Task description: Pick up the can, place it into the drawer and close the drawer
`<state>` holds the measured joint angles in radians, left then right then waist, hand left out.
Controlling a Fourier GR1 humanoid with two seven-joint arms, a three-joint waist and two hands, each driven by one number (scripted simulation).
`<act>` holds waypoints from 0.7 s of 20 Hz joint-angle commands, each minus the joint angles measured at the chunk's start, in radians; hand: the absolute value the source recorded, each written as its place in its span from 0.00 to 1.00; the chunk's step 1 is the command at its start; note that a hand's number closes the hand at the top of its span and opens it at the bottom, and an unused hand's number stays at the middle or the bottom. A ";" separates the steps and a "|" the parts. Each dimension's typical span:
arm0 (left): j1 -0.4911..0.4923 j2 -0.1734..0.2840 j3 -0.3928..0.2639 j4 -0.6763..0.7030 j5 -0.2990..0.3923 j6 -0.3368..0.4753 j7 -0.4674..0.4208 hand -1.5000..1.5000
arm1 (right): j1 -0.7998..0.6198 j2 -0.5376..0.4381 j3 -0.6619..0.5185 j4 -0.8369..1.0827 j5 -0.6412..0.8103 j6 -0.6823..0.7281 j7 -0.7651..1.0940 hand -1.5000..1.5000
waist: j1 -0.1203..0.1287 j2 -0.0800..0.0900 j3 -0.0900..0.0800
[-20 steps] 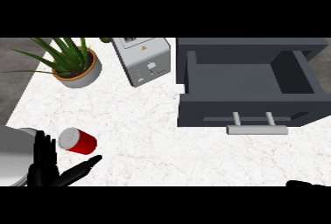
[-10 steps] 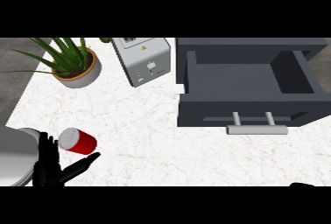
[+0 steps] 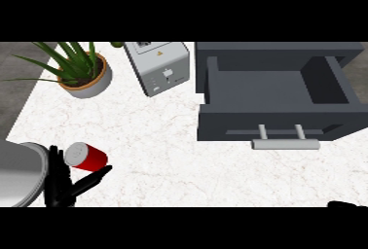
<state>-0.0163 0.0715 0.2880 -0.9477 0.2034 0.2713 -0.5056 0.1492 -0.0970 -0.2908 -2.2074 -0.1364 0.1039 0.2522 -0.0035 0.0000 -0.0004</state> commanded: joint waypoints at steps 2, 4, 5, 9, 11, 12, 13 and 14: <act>-0.096 0.030 0.015 0.124 0.011 -0.009 -0.050 0.00 | -0.051 0.019 0.041 0.047 0.069 -0.017 -0.014 0.00 | 0.002 0.000 0.000; -0.125 0.062 0.028 0.240 0.021 -0.098 -0.106 0.00 | -0.001 0.035 0.043 -0.030 0.051 -0.014 0.024 0.00 | -0.002 0.001 0.000; -0.093 0.087 0.021 0.139 0.033 -0.102 -0.042 0.00 | -0.055 0.004 0.023 -0.032 0.040 -0.028 0.064 0.00 | 0.002 0.000 0.000; -0.191 0.079 -0.016 0.242 0.005 -0.125 -0.034 0.00 | -0.082 -0.003 0.037 -0.035 0.050 -0.039 0.101 0.00 | -0.002 0.001 0.000; -0.252 0.080 0.009 0.340 0.012 -0.127 -0.102 0.00 | -0.041 -0.015 -0.011 -0.109 -0.014 -0.020 0.131 0.00 | -0.006 0.001 0.000; -0.222 0.074 -0.005 0.269 0.032 -0.154 -0.055 1.00 | -0.040 -0.014 -0.015 -0.057 -0.013 0.000 0.093 0.00 | -0.002 0.000 0.000; -0.195 0.085 0.003 0.325 0.038 -0.228 -0.116 1.00 | -0.019 -0.030 -0.071 -0.011 -0.067 0.035 0.040 0.00 | -0.004 0.001 0.000; -0.185 0.069 -0.040 0.175 0.030 -0.166 0.011 1.00 | -0.017 -0.002 -0.017 -0.052 0.004 0.009 0.056 0.00 | 0.001 -0.001 0.001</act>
<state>-0.1993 0.1423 0.2797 -0.7058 0.2262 0.1242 -0.5646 0.1121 -0.1094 -0.3107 -2.2465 -0.1474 0.1040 0.3208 -0.0053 0.0001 -0.0003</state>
